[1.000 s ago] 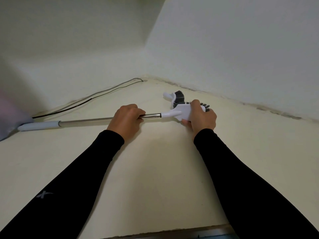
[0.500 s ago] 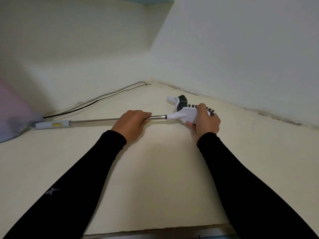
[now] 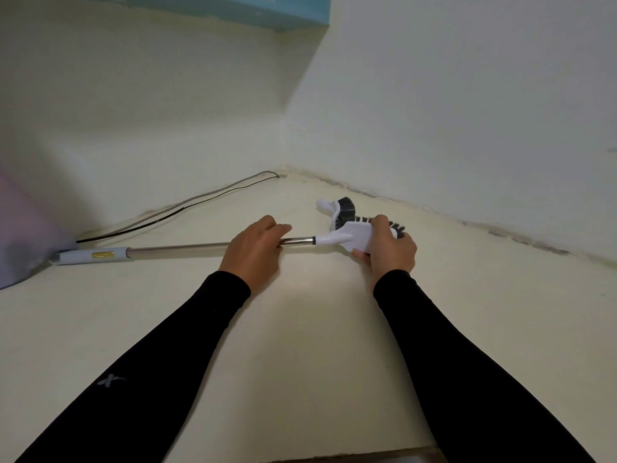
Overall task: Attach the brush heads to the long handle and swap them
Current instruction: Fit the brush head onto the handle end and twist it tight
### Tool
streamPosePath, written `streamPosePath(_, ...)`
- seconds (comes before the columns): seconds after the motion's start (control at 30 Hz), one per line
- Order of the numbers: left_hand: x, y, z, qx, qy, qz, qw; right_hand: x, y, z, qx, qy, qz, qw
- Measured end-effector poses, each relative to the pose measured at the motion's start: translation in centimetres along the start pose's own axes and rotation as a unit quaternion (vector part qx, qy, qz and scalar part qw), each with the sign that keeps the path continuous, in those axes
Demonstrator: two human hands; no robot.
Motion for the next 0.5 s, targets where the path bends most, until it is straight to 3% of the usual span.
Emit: streamPosePath(0.5, -0.20, 0.73, 0.26, -0.002, 0.017, -0.009, 1.000, -0.03, -0.06, 0.30, -0.003, 0.006, 0.004, 1.000)
Point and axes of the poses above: each hand's wrist, its own z-axis towards the middle knuckle, its own x-axis out of the palm, y = z × x, the point moved 2 cm from there along z, towards the middle knuckle, and after that the axes turned 15 degrees about -x, right-handed, at the moved point
